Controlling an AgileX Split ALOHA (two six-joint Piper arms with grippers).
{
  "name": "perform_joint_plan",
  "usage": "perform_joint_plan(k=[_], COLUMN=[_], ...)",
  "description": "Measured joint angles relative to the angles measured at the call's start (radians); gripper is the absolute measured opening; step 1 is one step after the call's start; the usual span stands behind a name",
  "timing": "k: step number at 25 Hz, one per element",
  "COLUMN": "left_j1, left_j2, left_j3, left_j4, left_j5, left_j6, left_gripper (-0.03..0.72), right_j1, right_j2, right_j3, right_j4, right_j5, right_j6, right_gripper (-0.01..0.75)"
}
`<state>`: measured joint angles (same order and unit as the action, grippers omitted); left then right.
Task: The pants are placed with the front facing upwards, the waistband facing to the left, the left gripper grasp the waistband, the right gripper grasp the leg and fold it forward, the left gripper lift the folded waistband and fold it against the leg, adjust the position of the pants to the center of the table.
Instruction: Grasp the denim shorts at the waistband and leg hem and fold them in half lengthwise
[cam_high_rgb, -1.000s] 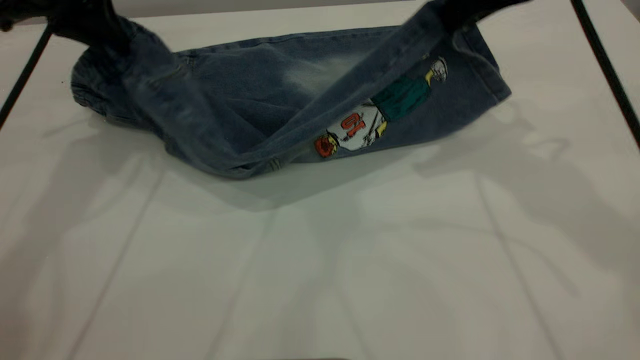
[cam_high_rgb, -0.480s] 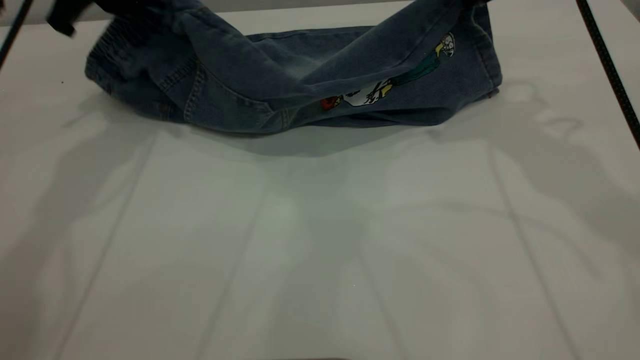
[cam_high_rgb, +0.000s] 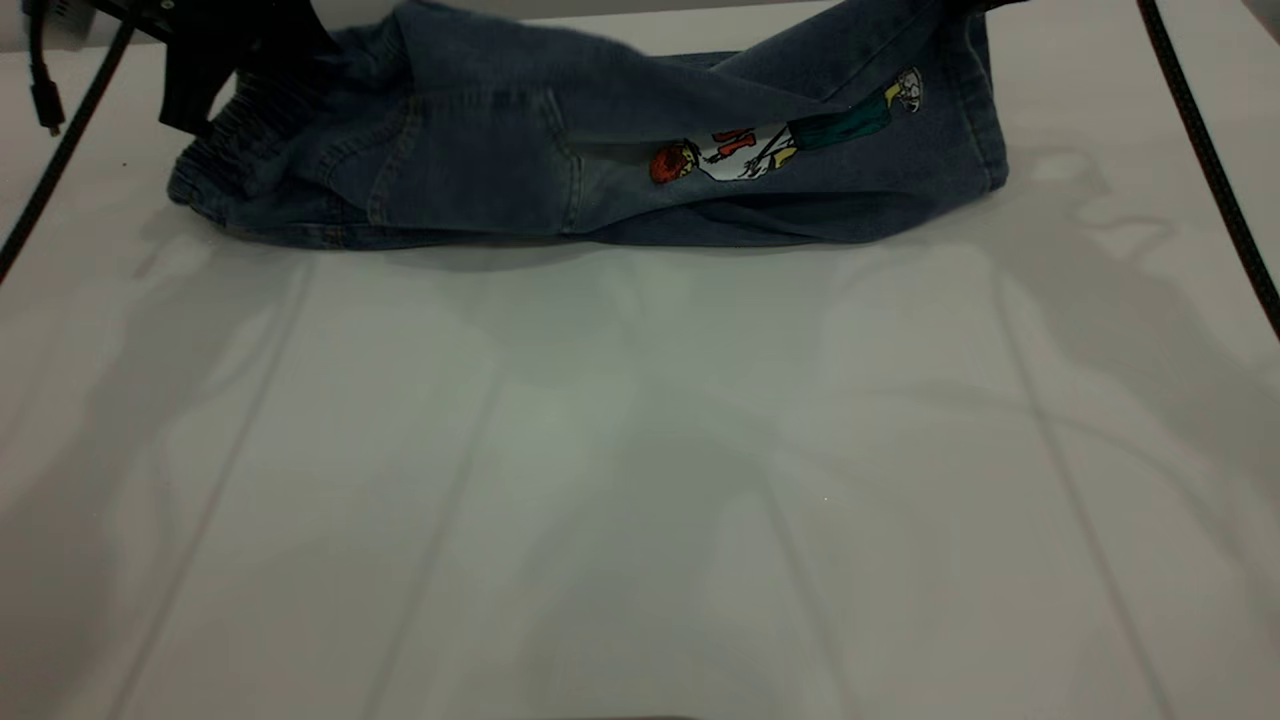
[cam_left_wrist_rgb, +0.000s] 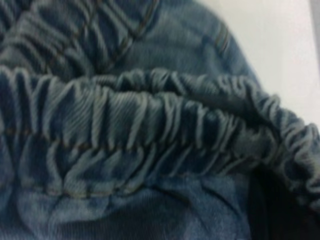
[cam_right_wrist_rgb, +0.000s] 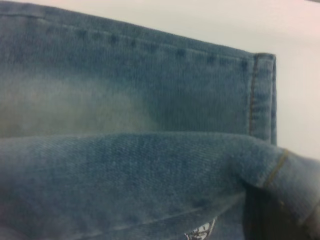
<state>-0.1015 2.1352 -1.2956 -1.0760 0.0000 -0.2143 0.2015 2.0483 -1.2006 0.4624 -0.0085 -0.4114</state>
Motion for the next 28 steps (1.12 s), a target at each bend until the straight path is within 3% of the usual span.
perform_joint_plan(k=[8,17,22,28], left_j1=[0.000,0.000,0.000,0.004], left_j2=[0.001,0.032,0.039,0.039], left_j3=[0.000,0.000,0.000,-0.037], left_j4=[-0.020,-0.028,-0.028,-0.027], left_j5=[-0.110,-0.188,-0.218,-0.147], left_j6=[0.000,0.000,0.016,0.023], left_gripper=[0.059,0.059,0.099,0.291], right_j1=[0.000,0.000,0.000,0.000], right_j2=[0.082,0.141,0.141,0.141], right_j3=[-0.132,-0.171,-0.173,-0.173], right_j4=[0.002,0.007,0.024,0.043], right_j5=[0.009,-0.004,-0.015,0.017], right_j6=[0.001,0.001,0.001,0.001], right_gripper=[0.034,0.060,0.231,0.531])
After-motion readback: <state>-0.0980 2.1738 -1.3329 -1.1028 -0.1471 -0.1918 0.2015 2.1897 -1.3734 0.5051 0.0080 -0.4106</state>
